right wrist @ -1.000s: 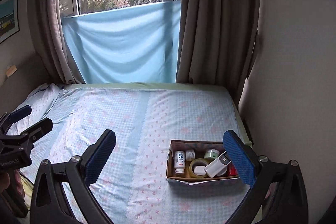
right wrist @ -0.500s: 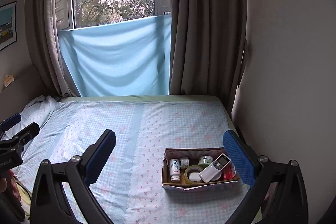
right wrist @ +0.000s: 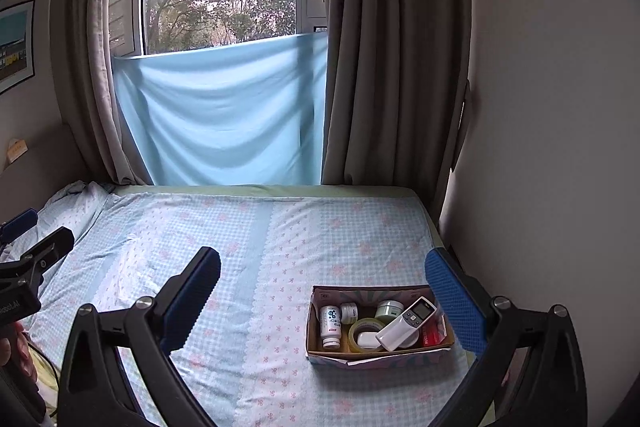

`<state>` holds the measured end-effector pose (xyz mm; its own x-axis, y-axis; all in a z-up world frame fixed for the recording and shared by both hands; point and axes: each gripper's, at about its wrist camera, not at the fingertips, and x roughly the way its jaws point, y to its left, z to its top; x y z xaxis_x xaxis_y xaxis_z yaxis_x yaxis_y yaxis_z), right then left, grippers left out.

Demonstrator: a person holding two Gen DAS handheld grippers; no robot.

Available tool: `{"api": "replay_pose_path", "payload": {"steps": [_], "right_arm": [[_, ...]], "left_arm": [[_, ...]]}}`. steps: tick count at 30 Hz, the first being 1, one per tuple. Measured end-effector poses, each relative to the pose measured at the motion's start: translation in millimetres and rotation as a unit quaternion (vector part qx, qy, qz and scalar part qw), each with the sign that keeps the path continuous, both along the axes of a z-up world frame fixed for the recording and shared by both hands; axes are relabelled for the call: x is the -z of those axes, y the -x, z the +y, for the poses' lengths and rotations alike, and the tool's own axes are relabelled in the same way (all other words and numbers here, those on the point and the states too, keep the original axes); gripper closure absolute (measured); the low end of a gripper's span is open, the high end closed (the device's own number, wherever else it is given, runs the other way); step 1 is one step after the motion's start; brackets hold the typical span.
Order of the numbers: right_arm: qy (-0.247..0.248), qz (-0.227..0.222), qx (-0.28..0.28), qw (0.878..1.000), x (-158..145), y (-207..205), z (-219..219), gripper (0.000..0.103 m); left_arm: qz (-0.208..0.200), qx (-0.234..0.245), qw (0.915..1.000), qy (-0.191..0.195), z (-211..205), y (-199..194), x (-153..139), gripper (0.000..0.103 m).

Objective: Organize rigid objects

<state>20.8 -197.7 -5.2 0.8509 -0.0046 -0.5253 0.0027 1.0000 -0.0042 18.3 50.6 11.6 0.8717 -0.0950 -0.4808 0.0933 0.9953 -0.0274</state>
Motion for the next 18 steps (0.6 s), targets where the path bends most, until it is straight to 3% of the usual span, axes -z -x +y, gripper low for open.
{"api": "replay_pose_path", "payload": {"steps": [18], "right_arm": [[-0.003,0.000,0.003,1.000,-2.1,-4.1,2.2,0.001]], "left_arm": [[0.001,-0.011,0.9999,0.002,5.6,-4.5,2.4,0.000]]}}
